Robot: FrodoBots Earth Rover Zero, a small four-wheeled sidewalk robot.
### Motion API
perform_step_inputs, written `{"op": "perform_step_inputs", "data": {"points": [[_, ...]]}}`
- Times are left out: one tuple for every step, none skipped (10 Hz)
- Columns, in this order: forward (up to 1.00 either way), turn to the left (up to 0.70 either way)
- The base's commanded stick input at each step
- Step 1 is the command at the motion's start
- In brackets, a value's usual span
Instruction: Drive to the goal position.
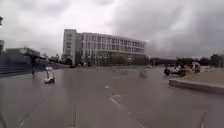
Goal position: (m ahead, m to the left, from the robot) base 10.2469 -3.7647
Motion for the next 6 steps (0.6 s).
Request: {"op": "perform_step_inputs", "data": {"points": [[0.7, 0.0], [0.7, 0.0], [0.7, 0.0], [0.7, 0.0], [0.7, 0.0], [0.7, 0.0]]}}
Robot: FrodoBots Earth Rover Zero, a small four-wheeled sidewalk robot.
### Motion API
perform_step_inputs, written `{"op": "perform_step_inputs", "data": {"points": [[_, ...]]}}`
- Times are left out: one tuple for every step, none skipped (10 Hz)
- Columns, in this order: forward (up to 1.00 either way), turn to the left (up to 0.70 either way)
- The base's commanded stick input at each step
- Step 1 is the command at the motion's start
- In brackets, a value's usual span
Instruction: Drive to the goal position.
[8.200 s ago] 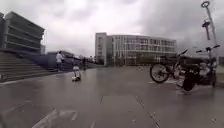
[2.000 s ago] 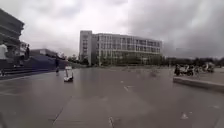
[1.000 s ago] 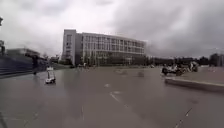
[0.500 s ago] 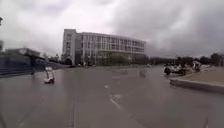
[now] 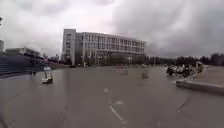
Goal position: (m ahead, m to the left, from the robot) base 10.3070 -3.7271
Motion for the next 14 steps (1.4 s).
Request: {"op": "perform_step_inputs", "data": {"points": [[0.7, 0.0], [0.7, 0.0], [0.7, 0.0], [0.7, 0.0], [0.7, 0.0], [0.7, 0.0], [0.7, 0.0], [0.7, 0.0], [0.7, 0.0], [0.7, 0.0], [0.7, 0.0], [0.7, 0.0], [0.7, 0.0], [0.7, 0.0]]}}
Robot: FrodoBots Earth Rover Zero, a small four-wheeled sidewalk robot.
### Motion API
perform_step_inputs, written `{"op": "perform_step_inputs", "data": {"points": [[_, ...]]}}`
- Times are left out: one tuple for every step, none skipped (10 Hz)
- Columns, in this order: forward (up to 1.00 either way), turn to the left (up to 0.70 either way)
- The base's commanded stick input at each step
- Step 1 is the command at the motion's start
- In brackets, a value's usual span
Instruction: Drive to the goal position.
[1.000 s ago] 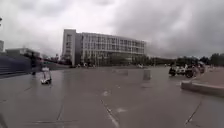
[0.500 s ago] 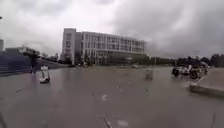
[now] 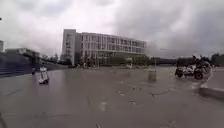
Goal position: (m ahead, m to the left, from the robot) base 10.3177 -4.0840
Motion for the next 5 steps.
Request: {"op": "perform_step_inputs", "data": {"points": [[0.7, 0.0], [0.7, 0.0], [0.7, 0.0], [0.7, 0.0], [0.7, 0.0]]}}
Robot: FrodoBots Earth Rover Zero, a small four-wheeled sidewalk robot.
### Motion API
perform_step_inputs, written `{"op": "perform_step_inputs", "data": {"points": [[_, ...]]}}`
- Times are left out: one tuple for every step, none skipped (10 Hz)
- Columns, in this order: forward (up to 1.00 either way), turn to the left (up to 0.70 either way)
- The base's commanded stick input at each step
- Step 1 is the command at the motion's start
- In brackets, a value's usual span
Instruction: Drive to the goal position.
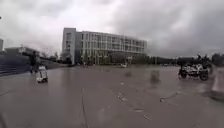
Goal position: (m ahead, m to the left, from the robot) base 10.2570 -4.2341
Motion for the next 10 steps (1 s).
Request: {"op": "perform_step_inputs", "data": {"points": [[0.7, 0.0], [0.7, 0.0], [0.7, 0.0], [0.7, 0.0], [0.7, 0.0], [0.7, 0.0], [0.7, 0.0], [0.7, 0.0], [0.7, -0.31], [0.7, -0.35]]}}
